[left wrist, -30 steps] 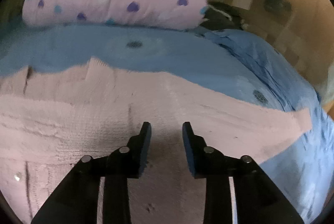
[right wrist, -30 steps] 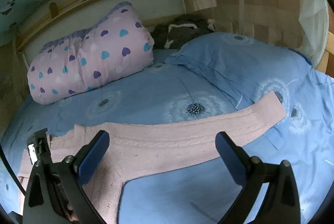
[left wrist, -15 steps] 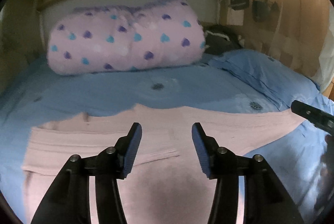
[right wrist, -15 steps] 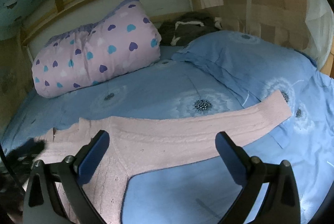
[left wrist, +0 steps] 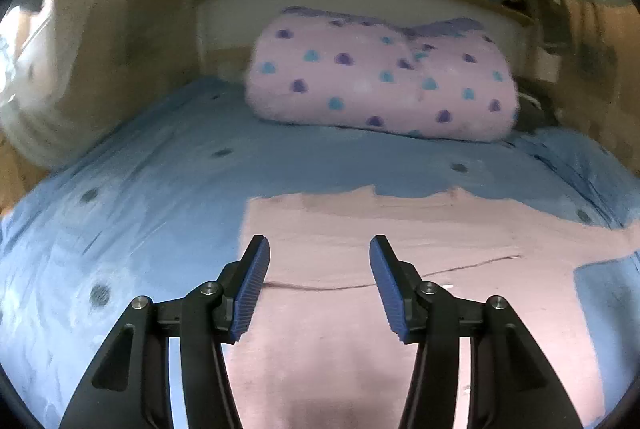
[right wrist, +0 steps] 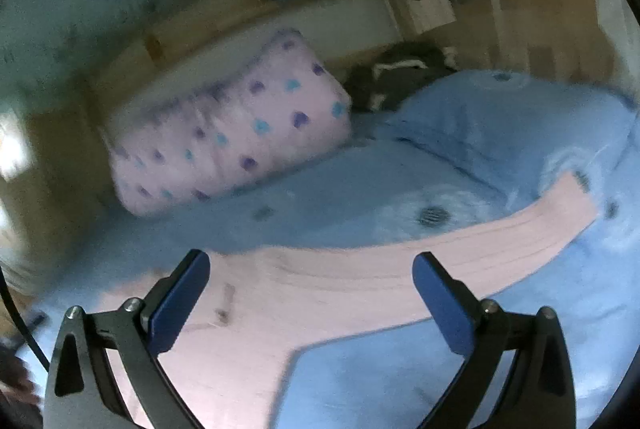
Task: Fold small clothes
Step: 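Lift the open left gripper away from the folded sleeve, then reach the right gripper to the other sleeve cuff and close on it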
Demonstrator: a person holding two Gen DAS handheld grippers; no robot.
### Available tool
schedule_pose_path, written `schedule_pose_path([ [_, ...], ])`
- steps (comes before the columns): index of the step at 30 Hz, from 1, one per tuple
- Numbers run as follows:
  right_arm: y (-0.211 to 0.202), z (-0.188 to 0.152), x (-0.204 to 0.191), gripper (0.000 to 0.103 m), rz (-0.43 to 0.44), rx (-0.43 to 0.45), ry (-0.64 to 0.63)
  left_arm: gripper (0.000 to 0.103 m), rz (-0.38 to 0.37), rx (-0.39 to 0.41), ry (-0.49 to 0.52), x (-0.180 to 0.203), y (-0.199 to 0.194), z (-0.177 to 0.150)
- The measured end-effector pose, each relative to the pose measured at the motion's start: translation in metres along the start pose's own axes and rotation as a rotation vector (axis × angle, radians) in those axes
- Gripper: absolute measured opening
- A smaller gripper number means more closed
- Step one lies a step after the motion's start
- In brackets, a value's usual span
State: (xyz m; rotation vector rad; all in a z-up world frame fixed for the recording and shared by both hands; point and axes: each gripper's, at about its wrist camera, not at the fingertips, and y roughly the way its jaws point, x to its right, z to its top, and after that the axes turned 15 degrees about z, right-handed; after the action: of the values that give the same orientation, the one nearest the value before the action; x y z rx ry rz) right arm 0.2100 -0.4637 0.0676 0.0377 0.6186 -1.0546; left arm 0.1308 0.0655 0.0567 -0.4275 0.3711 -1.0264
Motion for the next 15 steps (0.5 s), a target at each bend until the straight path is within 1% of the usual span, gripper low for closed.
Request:
schedule_pose_path([
  [1, -0.004, -0.001, 0.005, 0.103, 0.027, 0.012, 0.025, 0.046, 0.003, -0.004, -0.023, -0.011, 0.003, -0.003],
  [2, -0.006, -0.003, 0.011, 0.103, 0.029, 0.012, 0.049, 0.046, 0.003, -0.008, -0.04, -0.02, 0.006, -0.006],
  [3, -0.008, -0.007, 0.017, 0.103, -0.005, 0.009, 0.067, 0.046, 0.011, -0.013, -0.048, -0.027, 0.01, -0.007],
  [4, -0.006, -0.011, 0.021, 0.103, -0.058, -0.001, 0.085, 0.046, 0.026, -0.018, -0.05, -0.032, 0.013, -0.006],
  [5, -0.003, -0.015, 0.025, 0.103, -0.109, -0.028, 0.109, 0.046, 0.039, -0.017, -0.047, -0.036, 0.017, -0.004],
  [6, 0.002, -0.02, 0.031, 0.103, -0.131, -0.069, 0.134, 0.046, 0.05, -0.011, -0.048, -0.039, 0.018, -0.003],
  [7, 0.006, -0.024, 0.037, 0.103, -0.104, -0.105, 0.15, 0.046, 0.062, -0.007, -0.056, -0.044, 0.019, -0.001],
  [8, 0.007, -0.027, 0.04, 0.103, -0.079, -0.117, 0.146, 0.046, 0.062, -0.012, -0.061, -0.048, 0.019, 0.0],
  [11, 0.0, -0.028, 0.039, 0.103, -0.124, -0.112, 0.012, 0.046, 0.052, -0.038, -0.087, -0.059, 0.02, 0.003],
  [12, -0.002, -0.027, 0.038, 0.103, -0.135, -0.112, -0.043, 0.046, 0.056, -0.041, -0.094, -0.063, 0.02, 0.004],
  [13, -0.002, -0.024, 0.04, 0.103, -0.159, -0.13, -0.078, 0.046, 0.07, -0.041, -0.103, -0.066, 0.02, 0.004],
  [15, -0.001, -0.017, 0.05, 0.103, -0.199, -0.165, -0.098, 0.047, 0.086, -0.048, -0.109, -0.072, 0.021, 0.004],
])
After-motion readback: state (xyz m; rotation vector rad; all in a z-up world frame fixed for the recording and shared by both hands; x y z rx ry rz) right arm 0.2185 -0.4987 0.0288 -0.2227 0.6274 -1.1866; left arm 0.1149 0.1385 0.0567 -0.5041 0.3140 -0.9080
